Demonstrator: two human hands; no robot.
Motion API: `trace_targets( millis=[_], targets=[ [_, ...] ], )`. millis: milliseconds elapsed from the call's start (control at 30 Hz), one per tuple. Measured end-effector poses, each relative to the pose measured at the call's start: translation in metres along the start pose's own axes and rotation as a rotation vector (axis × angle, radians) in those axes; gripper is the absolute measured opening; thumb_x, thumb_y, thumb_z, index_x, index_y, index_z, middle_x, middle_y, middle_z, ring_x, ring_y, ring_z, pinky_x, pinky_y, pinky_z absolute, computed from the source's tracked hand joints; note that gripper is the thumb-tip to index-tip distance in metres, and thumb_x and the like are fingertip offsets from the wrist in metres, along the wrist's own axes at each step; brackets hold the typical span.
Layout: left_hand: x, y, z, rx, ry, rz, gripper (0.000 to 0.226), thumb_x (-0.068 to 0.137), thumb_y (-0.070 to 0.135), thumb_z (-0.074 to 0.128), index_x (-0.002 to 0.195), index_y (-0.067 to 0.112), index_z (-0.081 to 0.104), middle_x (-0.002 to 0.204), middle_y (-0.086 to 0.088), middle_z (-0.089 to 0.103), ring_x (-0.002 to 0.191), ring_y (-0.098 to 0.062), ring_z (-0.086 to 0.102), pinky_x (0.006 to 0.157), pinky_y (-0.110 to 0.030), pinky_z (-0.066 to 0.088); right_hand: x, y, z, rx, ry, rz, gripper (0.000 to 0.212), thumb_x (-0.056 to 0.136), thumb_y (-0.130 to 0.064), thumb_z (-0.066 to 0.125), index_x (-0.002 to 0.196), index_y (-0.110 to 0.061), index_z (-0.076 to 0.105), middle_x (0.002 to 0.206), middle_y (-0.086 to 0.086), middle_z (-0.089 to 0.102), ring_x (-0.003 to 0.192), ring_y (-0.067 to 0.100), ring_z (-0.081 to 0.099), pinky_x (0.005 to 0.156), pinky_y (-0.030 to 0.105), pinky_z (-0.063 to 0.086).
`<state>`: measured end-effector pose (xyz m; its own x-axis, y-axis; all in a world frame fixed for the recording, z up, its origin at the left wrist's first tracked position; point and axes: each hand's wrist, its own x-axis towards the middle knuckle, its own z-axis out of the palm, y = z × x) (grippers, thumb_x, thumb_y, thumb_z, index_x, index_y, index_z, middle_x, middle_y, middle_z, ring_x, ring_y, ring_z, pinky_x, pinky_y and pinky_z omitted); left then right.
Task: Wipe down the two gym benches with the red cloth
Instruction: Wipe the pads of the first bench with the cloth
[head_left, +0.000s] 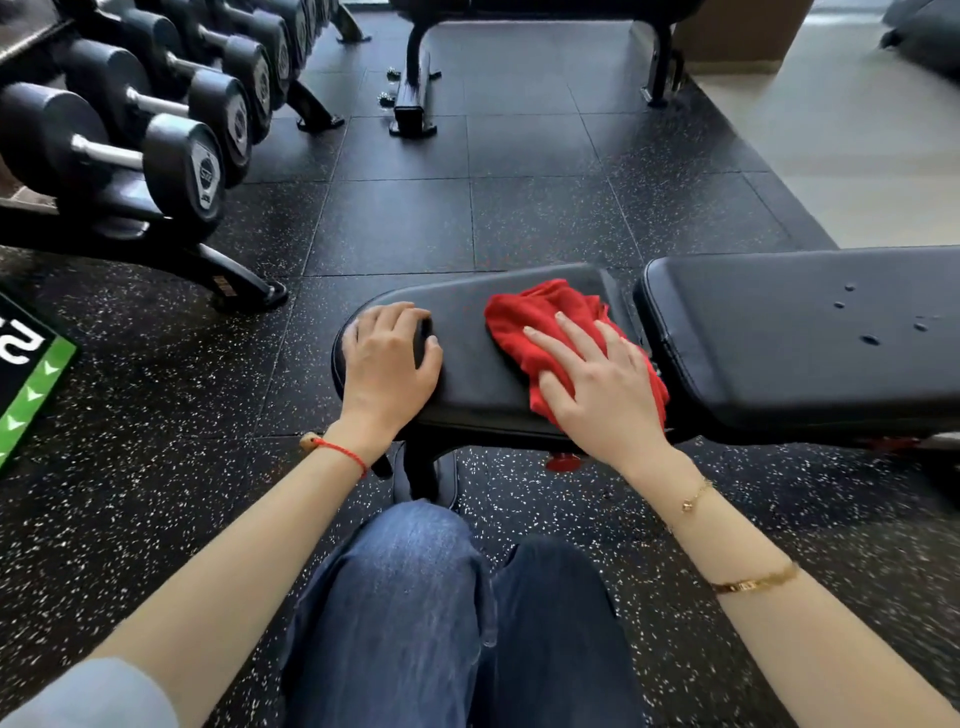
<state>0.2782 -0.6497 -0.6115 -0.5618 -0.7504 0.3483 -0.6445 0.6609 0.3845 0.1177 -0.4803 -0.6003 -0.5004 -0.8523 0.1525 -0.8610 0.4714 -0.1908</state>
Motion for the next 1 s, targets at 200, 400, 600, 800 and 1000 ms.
trace_targets(
  millis=[200, 400, 600, 800, 1000],
  targets=[
    [-0.004, 0.004, 0.002, 0.012, 0.035, -0.002, 0.035, 0.089, 0.026, 0.054, 0.119, 0.011, 0.064, 0.129, -0.006, 0.062, 0.125, -0.029, 0.05, 0.113, -0.049, 0.03, 0.081, 0.013, 0.001, 0.043, -0.062, 0.247, 0.049, 0.096, -0.047, 0.04, 0.145, -0.049, 0.033, 0.162, -0.005, 0.02, 0.144, 0.036, 0.018, 0.118, 0.048, 0.015],
    [-0.005, 0.003, 0.001, 0.003, 0.041, -0.002, 0.037, 0.088, 0.025, 0.052, 0.121, 0.012, 0.065, 0.13, -0.005, 0.062, 0.124, -0.028, 0.051, 0.113, -0.048, 0.031, 0.074, -0.041, 0.011, 0.005, -0.078, -0.057, 0.05, 0.094, -0.047, 0.043, 0.143, -0.05, 0.035, 0.16, -0.007, 0.024, 0.143, 0.034, 0.022, 0.116, 0.045, 0.014],
    [-0.005, 0.002, 0.002, -0.025, 0.055, -0.004, 0.038, 0.087, 0.023, 0.053, 0.121, 0.012, 0.066, 0.132, -0.004, 0.063, 0.125, -0.028, 0.052, 0.114, -0.049, 0.03, 0.026, 0.001, 0.0, 0.034, -0.015, -0.124, 0.05, 0.093, -0.044, 0.042, 0.142, -0.048, 0.04, 0.156, -0.01, 0.033, 0.139, 0.031, 0.031, 0.114, 0.043, 0.02],
    [-0.005, 0.004, 0.002, -0.024, 0.066, -0.025, 0.035, 0.088, 0.021, 0.055, 0.12, 0.013, 0.066, 0.131, -0.003, 0.063, 0.125, -0.026, 0.051, 0.115, -0.048, 0.029, 0.101, -0.002, 0.002, 0.006, -0.044, 0.111, 0.048, 0.097, -0.044, 0.041, 0.145, -0.047, 0.036, 0.16, -0.006, 0.026, 0.142, 0.035, 0.023, 0.117, 0.045, 0.016],
    [-0.005, 0.002, 0.002, -0.061, 0.076, -0.063, 0.031, 0.086, 0.02, 0.056, 0.114, 0.011, 0.064, 0.123, -0.006, 0.064, 0.121, -0.028, 0.053, 0.113, -0.045, 0.031, 0.094, -0.063, 0.017, 0.015, -0.086, -0.123, 0.049, 0.095, -0.045, 0.042, 0.144, -0.049, 0.035, 0.159, -0.008, 0.026, 0.143, 0.035, 0.022, 0.116, 0.046, 0.014]
  ],
)
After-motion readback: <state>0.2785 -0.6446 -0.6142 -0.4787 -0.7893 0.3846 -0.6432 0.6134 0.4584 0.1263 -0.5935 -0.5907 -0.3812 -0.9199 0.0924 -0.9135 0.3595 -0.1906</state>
